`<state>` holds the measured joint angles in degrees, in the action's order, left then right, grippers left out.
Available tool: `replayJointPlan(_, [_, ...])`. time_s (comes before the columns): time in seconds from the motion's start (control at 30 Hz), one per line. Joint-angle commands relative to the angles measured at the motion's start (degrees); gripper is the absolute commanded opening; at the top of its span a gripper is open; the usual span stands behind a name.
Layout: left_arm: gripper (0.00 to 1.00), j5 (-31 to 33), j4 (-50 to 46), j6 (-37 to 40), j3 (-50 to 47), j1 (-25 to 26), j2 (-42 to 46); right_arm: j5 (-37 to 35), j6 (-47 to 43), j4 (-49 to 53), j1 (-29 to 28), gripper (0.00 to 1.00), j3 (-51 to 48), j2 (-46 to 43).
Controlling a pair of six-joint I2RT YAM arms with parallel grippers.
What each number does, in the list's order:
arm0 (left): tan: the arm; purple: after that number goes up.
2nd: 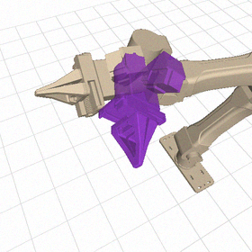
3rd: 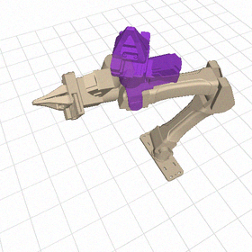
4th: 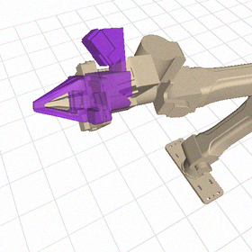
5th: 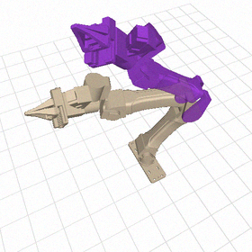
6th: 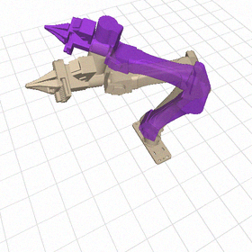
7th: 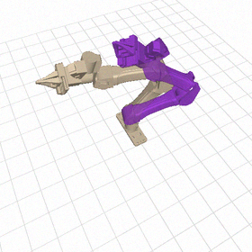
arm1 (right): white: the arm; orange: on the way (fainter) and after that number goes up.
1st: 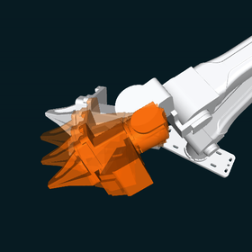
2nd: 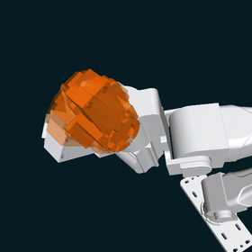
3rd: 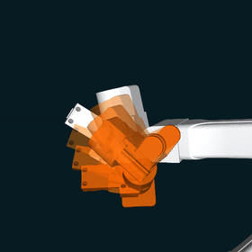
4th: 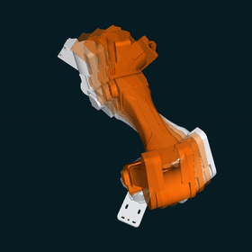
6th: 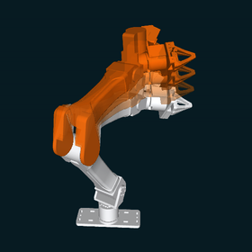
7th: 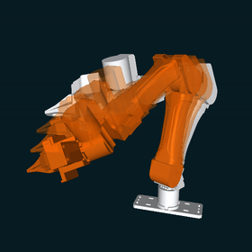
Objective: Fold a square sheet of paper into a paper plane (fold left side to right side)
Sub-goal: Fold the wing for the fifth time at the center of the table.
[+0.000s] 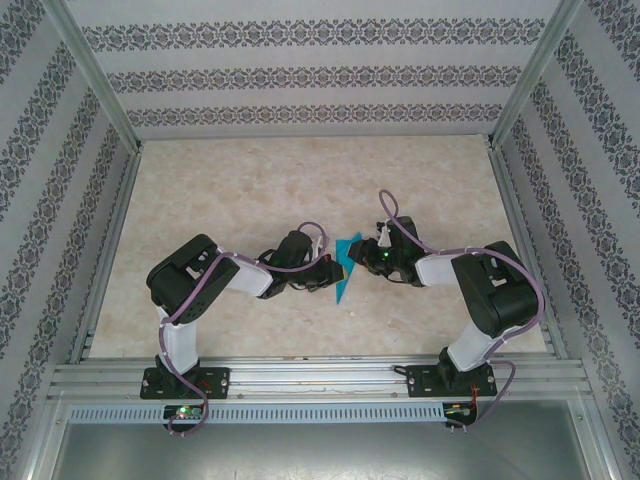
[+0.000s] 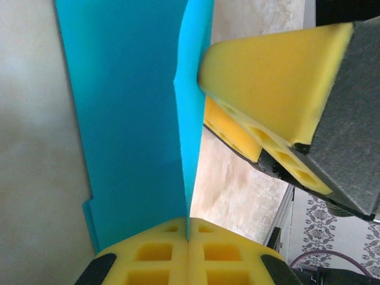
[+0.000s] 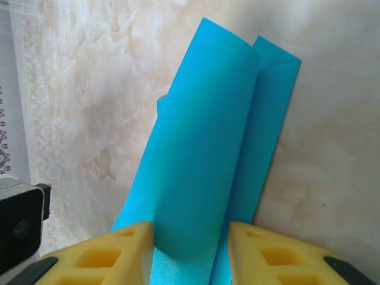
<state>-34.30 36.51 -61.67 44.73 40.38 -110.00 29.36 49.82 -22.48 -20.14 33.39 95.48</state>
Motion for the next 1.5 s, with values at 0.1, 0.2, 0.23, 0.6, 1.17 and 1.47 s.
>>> replayJointPlan(0.1, [0.0,0.2,3.1,-1.3,-0.3,-0.7,-0.1,-1.4,0.0,1.4,-1.3,0.38,2.0,2.2])
replayJointPlan(0.2, [0.01,0.1,3.5,-1.5,-0.3,-0.7,-0.4,-1.9,0.1,2.5,-1.7,0.38,2.5,2.6])
replayJointPlan(0.23, [0.01,0.1,3.5,-1.5,-0.3,-0.7,-0.4,-2.2,0.1,3.0,-1.8,0.38,2.7,2.7])
replayJointPlan(0.6, [0.12,0.5,3.0,-1.0,-1.0,-0.7,0.3,-5.5,-0.6,9.2,-3.0,0.33,4.7,4.5])
replayJointPlan(1.17, [0.42,1.0,-5.9,3.1,0.0,-3.6,4.3,-5.4,-0.9,9.5,-3.1,0.33,4.7,4.7])
replayJointPlan(1.47, [0.43,-0.3,-9.0,4.0,4.5,-3.6,0.4,-5.4,-1.0,9.9,-3.1,0.33,4.8,4.8])
